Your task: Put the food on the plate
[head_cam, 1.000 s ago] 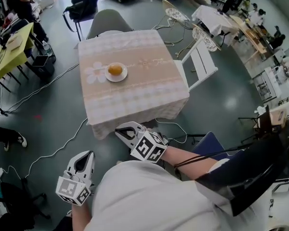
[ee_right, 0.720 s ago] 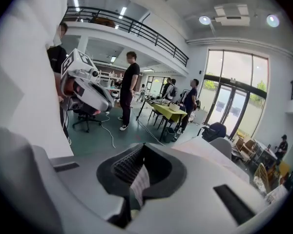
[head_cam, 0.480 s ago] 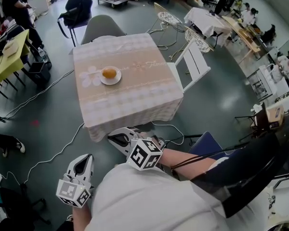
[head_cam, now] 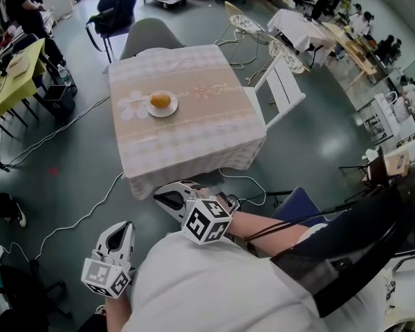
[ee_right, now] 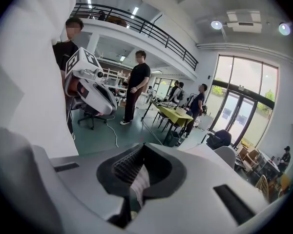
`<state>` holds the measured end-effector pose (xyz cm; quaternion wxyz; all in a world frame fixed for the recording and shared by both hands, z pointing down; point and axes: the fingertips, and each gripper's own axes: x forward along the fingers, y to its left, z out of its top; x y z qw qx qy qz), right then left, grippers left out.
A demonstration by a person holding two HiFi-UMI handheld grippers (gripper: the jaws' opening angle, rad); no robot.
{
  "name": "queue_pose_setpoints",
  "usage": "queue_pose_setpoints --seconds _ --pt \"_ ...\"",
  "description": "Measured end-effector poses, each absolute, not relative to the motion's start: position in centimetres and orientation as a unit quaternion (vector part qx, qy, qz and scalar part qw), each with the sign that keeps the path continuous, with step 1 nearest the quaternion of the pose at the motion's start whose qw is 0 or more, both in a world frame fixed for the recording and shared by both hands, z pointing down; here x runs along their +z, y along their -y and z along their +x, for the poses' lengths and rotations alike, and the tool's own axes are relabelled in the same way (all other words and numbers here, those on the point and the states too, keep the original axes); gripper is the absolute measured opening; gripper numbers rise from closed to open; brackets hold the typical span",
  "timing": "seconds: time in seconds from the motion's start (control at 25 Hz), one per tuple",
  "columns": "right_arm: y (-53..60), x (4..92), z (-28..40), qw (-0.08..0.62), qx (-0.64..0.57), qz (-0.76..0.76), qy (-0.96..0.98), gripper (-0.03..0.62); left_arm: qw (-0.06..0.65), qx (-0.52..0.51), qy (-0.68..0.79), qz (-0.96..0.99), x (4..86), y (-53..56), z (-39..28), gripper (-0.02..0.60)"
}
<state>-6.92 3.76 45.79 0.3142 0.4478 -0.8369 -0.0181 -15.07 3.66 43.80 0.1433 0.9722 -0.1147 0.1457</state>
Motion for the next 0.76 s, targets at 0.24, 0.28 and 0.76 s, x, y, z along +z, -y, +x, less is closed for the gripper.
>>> queue_pose_setpoints --seconds 0.24,0.28,0.76 --pt "-3.3 45.8 -7.8 0.317 -0.018 0.438 0.841 0.012 0.149 0.147 0.124 0.97 44.0 -3.4 -16.0 0.009" --pt "-3.3 45.9 -7.9 0.317 -0.018 0.437 0.842 0.012 0.15 0.146 0.126 0.97 44.0 -3.3 -16.1 0.009" --pt "-2.1 45.9 -7.4 0.312 -0.016 0.431 0.846 0.012 0.159 0.144 0.129 0.968 44.2 -2.6 -15.5 0.009"
